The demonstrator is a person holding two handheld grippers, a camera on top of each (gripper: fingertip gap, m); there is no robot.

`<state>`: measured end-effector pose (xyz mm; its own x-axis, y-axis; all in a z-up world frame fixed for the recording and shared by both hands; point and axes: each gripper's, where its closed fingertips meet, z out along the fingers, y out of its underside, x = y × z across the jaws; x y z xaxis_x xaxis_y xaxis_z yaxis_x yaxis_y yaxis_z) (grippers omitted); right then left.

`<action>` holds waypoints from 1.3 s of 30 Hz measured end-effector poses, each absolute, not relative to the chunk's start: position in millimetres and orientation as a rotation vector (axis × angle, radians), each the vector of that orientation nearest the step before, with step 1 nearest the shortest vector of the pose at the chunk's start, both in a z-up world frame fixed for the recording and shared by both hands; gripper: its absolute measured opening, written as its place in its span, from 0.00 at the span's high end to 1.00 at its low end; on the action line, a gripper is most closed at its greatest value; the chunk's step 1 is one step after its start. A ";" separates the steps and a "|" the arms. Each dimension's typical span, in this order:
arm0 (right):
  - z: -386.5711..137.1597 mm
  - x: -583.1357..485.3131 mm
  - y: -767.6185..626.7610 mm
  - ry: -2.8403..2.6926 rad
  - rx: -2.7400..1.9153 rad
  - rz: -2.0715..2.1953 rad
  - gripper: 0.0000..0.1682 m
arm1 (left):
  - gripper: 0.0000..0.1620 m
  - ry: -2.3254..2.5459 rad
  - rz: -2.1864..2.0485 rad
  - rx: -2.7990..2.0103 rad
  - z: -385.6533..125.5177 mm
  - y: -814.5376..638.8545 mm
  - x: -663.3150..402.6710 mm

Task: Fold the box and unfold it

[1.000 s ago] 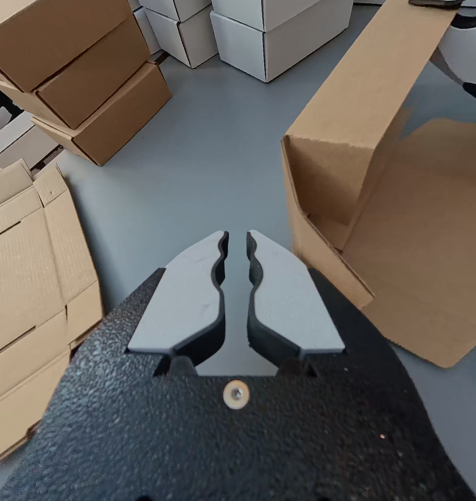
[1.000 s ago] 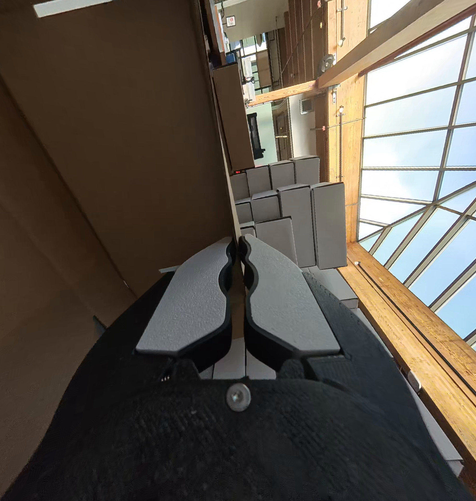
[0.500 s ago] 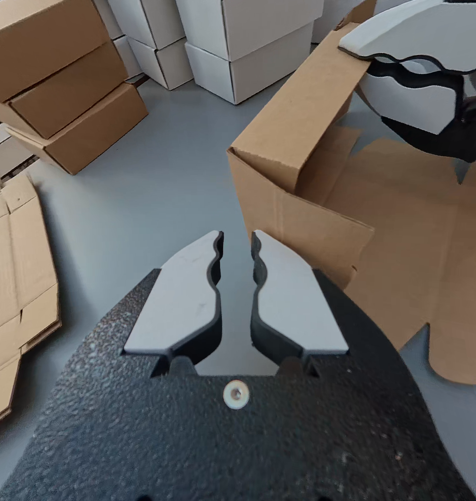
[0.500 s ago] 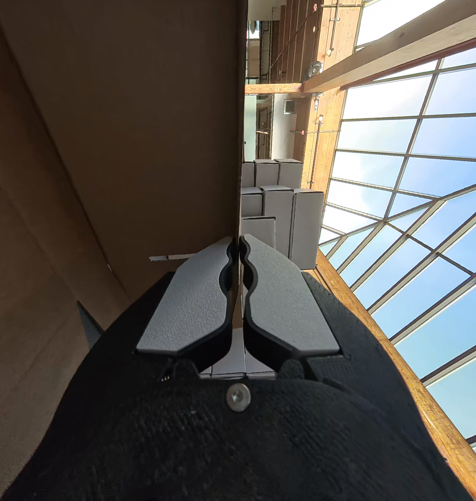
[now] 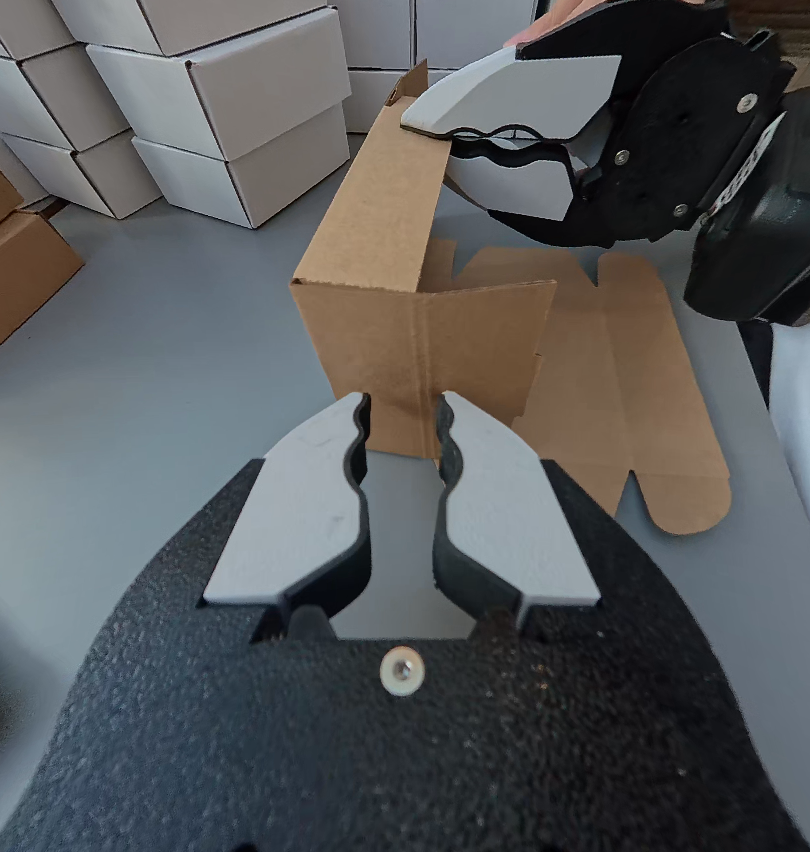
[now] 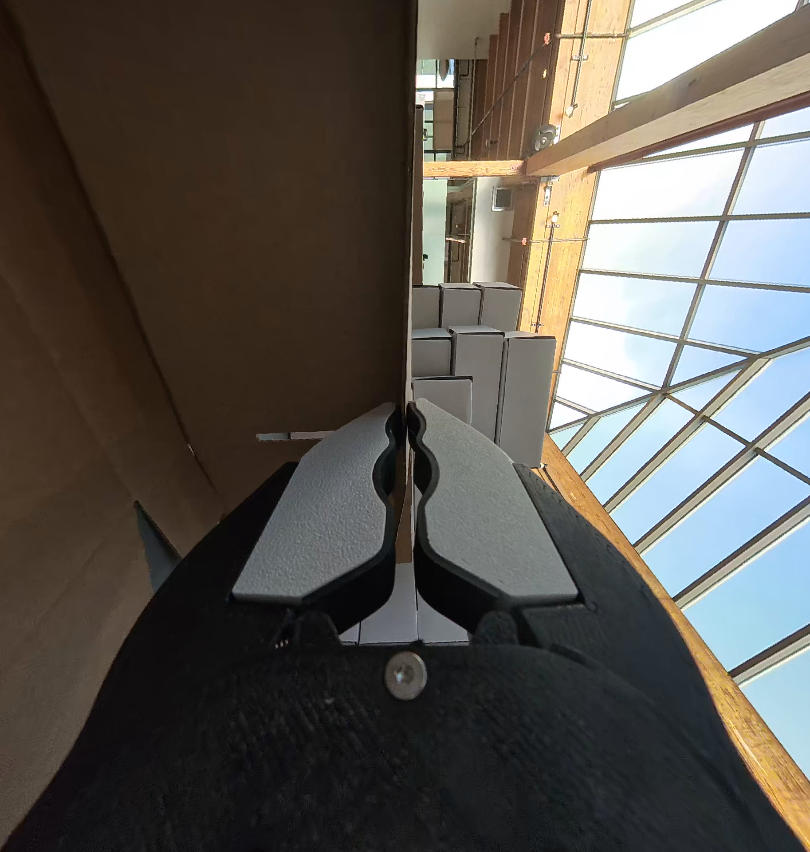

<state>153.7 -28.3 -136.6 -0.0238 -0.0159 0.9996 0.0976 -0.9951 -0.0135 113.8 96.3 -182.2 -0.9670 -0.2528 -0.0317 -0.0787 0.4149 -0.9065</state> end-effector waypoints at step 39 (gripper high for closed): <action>-137.8 146.7 -31.3 -0.268 -2.457 -1.571 0.97 | 0.78 2.234 -1.485 -0.622 -175.2 78.3 134.7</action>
